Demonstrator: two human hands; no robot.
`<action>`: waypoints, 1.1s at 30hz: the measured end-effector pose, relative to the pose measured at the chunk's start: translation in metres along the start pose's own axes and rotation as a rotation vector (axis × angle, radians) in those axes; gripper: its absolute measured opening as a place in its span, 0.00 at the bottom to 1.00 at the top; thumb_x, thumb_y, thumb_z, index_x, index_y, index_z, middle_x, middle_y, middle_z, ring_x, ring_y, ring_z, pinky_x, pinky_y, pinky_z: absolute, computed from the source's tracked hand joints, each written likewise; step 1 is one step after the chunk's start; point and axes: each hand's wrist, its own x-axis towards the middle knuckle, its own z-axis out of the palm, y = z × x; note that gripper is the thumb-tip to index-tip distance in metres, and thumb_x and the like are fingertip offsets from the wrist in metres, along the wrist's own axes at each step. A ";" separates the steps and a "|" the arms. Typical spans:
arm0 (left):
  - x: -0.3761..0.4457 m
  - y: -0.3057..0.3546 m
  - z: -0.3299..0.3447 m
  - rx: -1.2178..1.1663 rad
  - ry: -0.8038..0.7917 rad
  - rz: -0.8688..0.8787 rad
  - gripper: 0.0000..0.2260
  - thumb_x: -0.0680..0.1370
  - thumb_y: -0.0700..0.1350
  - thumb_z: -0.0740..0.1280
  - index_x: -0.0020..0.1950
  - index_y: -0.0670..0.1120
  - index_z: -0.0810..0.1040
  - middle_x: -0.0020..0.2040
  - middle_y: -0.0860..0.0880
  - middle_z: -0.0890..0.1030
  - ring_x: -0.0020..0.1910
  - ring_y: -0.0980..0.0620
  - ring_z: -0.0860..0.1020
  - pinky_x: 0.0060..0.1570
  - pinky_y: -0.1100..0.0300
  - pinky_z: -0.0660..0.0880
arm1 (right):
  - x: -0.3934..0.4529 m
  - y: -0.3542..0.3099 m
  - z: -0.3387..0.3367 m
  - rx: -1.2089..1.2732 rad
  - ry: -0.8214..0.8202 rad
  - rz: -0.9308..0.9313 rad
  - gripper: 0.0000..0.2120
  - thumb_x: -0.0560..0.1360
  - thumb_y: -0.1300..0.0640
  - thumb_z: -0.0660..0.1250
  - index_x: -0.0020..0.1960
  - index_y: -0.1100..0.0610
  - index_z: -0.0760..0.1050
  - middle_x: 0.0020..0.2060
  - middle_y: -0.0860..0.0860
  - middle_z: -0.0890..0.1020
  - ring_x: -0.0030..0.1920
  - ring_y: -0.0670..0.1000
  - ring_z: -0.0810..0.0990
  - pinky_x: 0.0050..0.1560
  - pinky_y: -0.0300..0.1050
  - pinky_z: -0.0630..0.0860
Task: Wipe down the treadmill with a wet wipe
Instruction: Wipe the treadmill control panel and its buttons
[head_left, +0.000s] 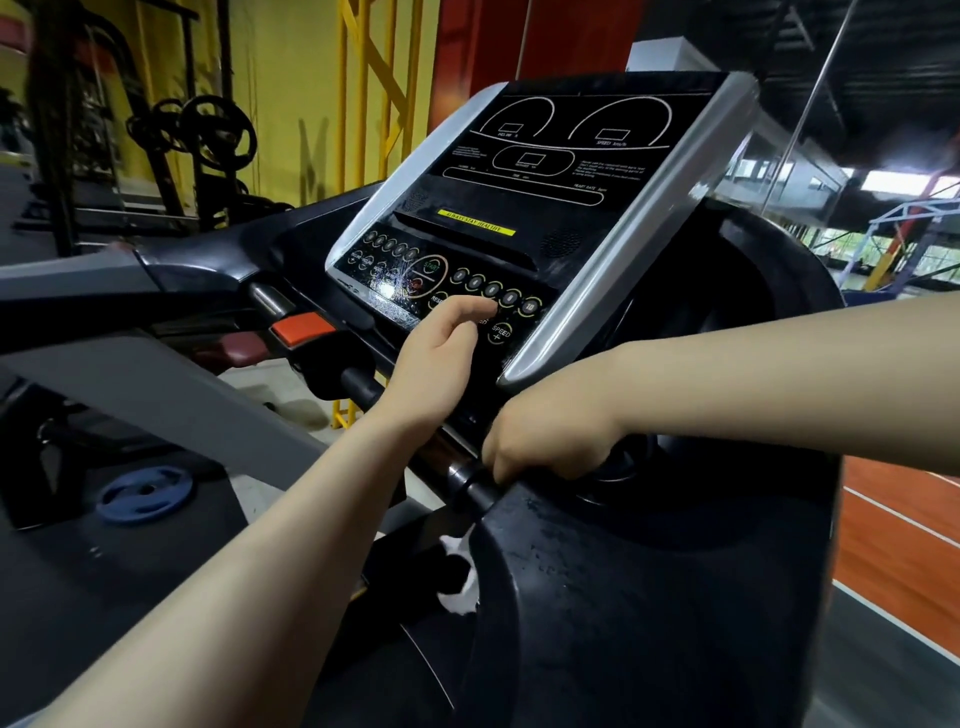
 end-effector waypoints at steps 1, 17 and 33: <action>0.000 0.000 0.000 -0.002 0.003 -0.003 0.17 0.80 0.38 0.56 0.61 0.52 0.80 0.59 0.59 0.81 0.61 0.63 0.75 0.69 0.56 0.69 | -0.001 0.002 0.002 -0.024 0.025 -0.034 0.14 0.70 0.68 0.65 0.55 0.63 0.79 0.53 0.58 0.79 0.55 0.59 0.74 0.53 0.40 0.64; 0.003 -0.001 0.002 0.039 -0.010 -0.004 0.17 0.80 0.40 0.56 0.61 0.54 0.79 0.60 0.60 0.80 0.62 0.63 0.74 0.68 0.58 0.69 | -0.029 0.012 0.028 -0.343 0.193 0.309 0.12 0.79 0.58 0.58 0.56 0.57 0.78 0.53 0.52 0.78 0.54 0.57 0.77 0.50 0.49 0.74; 0.001 0.001 0.001 0.026 -0.019 -0.014 0.17 0.80 0.39 0.57 0.60 0.54 0.80 0.58 0.60 0.80 0.58 0.64 0.75 0.59 0.66 0.68 | 0.021 0.015 0.026 -0.344 -0.349 0.330 0.14 0.81 0.59 0.61 0.64 0.61 0.76 0.60 0.57 0.80 0.41 0.52 0.78 0.35 0.33 0.74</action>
